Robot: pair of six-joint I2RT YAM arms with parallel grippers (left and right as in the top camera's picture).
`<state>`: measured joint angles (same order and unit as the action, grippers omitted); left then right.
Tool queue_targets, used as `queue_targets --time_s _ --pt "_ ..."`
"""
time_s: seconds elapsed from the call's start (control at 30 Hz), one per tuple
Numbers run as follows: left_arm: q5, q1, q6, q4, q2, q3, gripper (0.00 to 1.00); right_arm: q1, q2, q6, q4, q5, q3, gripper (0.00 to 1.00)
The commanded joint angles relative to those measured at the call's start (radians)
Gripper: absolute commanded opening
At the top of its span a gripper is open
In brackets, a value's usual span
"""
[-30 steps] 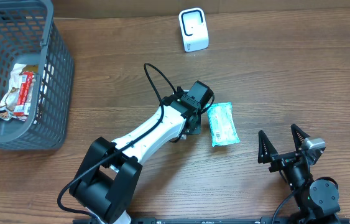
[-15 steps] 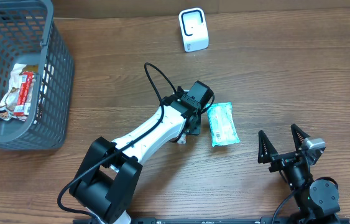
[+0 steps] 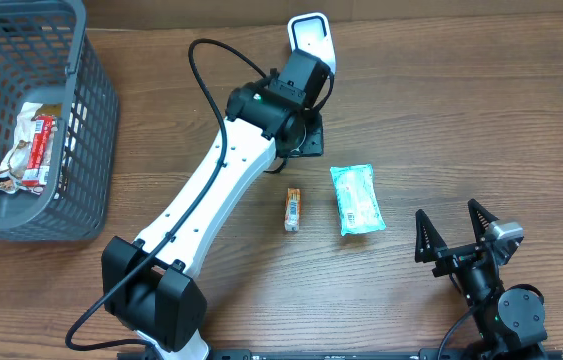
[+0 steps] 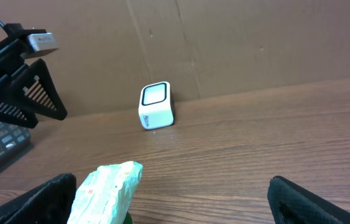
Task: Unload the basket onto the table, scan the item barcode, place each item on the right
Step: 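Move the left gripper onto the mint-green packet and grasp it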
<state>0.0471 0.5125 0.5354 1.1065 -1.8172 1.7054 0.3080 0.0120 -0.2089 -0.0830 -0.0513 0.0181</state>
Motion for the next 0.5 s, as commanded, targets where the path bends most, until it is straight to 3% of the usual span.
queue_targets --time_s 0.0,0.47 --pt "-0.178 0.010 -0.026 0.018 -0.008 -0.016 0.55 -0.003 -0.005 0.005 0.004 0.002 -0.010 1.00" --pt "-0.285 0.063 0.048 -0.194 -0.008 -0.304 0.51 -0.003 -0.005 0.005 0.004 0.002 -0.010 1.00"
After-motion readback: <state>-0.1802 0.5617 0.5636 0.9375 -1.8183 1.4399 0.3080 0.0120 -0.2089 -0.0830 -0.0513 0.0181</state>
